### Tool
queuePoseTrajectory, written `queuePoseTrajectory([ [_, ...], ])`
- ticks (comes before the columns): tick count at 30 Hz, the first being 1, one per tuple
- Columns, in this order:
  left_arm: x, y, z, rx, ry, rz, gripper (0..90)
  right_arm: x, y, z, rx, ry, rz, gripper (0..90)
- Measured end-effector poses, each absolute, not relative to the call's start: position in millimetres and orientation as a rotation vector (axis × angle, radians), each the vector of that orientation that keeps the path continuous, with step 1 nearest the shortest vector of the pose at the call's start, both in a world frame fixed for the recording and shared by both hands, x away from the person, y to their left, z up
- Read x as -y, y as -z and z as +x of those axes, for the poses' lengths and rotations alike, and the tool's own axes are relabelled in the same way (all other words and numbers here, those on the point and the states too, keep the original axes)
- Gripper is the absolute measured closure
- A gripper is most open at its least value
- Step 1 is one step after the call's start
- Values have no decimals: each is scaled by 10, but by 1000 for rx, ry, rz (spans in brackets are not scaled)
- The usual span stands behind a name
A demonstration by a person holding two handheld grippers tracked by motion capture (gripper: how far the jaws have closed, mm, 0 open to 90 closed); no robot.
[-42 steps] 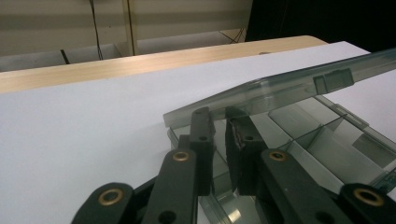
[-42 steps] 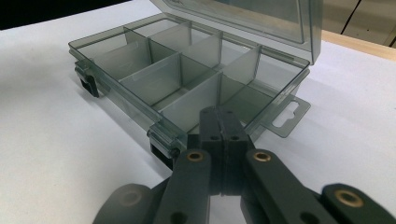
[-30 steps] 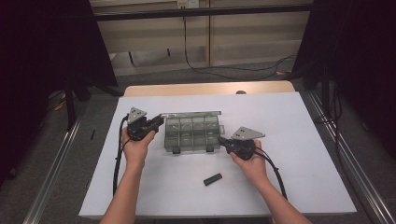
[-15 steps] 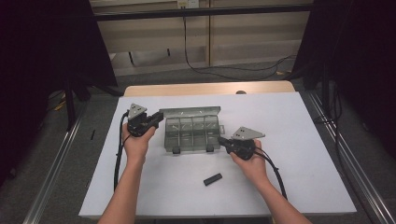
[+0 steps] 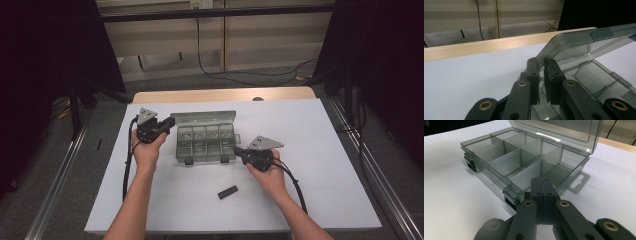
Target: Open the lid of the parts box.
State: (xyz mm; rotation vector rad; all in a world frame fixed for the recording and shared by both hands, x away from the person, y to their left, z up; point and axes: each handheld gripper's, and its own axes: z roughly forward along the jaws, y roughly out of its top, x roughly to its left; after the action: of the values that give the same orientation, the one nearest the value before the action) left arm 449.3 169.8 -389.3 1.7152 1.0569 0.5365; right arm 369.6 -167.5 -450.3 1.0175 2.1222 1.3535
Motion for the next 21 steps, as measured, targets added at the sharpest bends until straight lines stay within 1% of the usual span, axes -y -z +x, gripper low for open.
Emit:
queuePoseTrajectory([
  [21,-1676,3910,4596,-1072,-516,1712,845,1679,4501,3700,-2126,-1361,1026,900],
])
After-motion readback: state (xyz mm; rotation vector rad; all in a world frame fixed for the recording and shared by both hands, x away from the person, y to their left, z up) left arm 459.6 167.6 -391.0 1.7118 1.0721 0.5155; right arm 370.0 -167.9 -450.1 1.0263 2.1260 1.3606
